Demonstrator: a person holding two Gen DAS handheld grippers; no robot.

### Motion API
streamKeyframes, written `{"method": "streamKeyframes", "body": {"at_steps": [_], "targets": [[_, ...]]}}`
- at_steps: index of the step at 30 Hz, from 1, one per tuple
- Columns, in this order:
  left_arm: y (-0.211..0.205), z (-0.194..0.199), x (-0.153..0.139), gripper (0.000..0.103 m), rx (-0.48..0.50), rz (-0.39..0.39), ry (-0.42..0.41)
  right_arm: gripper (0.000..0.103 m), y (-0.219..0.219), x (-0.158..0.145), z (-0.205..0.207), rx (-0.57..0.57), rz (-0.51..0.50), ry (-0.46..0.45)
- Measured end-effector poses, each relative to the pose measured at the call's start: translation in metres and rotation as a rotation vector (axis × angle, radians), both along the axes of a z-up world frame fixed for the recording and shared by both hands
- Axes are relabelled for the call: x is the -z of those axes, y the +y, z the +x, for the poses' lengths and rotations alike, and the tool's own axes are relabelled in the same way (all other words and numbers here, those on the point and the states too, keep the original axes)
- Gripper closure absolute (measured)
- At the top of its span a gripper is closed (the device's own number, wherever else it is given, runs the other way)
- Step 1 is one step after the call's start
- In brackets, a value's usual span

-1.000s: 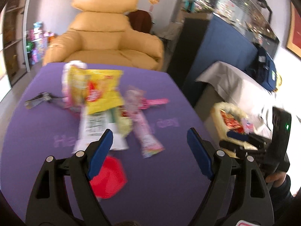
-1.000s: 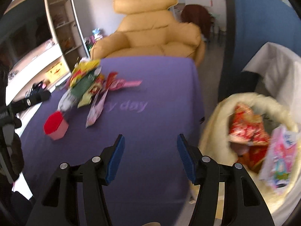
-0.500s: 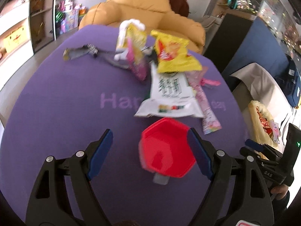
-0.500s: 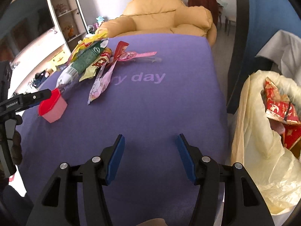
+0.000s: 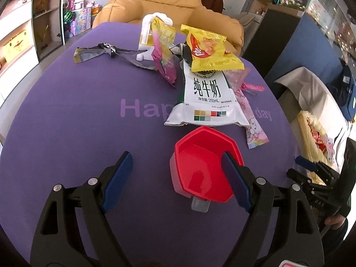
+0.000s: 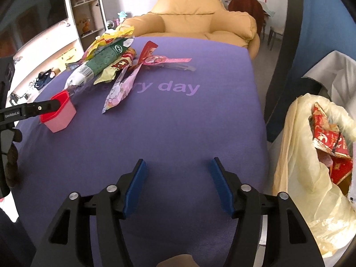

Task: Collect trash
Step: 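Return both tools to the table and grasp the yellow snack bag with the left gripper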

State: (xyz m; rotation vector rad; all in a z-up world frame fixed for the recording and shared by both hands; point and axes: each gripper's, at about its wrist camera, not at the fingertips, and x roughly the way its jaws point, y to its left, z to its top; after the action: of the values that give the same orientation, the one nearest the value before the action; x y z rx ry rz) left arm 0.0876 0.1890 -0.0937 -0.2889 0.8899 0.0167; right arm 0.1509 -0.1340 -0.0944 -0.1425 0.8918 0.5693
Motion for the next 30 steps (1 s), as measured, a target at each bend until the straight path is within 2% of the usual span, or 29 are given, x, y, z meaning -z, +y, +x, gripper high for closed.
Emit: {"method": "streamKeyframes", "body": {"at_steps": [4, 6, 7, 9, 10, 16, 18, 22, 25, 28, 29, 30], "targets": [[-0.002, 0.000, 0.000, 0.026, 0.016, 0.023, -0.001, 0.045, 0.001, 0.000, -0.003, 0.015, -0.007, 0.000], [0.001, 0.001, -0.001, 0.027, 0.016, 0.007, 0.004, 0.045, -0.002, 0.000, -0.002, 0.011, 0.015, 0.007], [0.003, 0.003, -0.003, 0.032, 0.025, -0.036, 0.006, 0.044, -0.004, 0.000, -0.001, 0.011, 0.028, 0.013], [0.006, 0.011, -0.006, 0.034, 0.055, -0.121, 0.012, 0.044, -0.009, 0.000, 0.001, 0.014, 0.066, 0.027], [0.006, 0.014, -0.009, 0.034, 0.059, -0.129, 0.007, 0.044, -0.010, 0.000, 0.001, 0.018, 0.077, 0.030], [-0.005, 0.055, -0.034, 0.034, 0.062, -0.053, -0.069, 0.045, -0.011, -0.001, 0.000, 0.043, 0.099, 0.038], [-0.007, 0.073, -0.041, 0.034, 0.052, -0.048, -0.078, 0.045, -0.008, -0.001, -0.002, 0.035, 0.075, 0.026], [-0.010, 0.108, -0.039, 0.034, 0.019, 0.013, -0.047, 0.045, -0.003, -0.001, -0.006, 0.018, 0.021, 0.005], [-0.009, 0.132, -0.030, 0.034, 0.021, 0.017, 0.008, 0.045, -0.002, 0.000, -0.006, 0.015, 0.006, -0.003], [-0.002, 0.145, -0.025, 0.035, 0.022, -0.043, 0.033, 0.045, -0.001, 0.000, -0.007, 0.011, -0.005, -0.008], [0.000, 0.146, -0.026, 0.036, 0.027, -0.061, 0.033, 0.045, 0.001, 0.000, -0.008, 0.011, -0.010, -0.010], [-0.001, 0.145, -0.027, 0.042, 0.042, -0.063, 0.030, 0.045, 0.001, 0.000, -0.008, 0.010, -0.014, -0.012]]}}
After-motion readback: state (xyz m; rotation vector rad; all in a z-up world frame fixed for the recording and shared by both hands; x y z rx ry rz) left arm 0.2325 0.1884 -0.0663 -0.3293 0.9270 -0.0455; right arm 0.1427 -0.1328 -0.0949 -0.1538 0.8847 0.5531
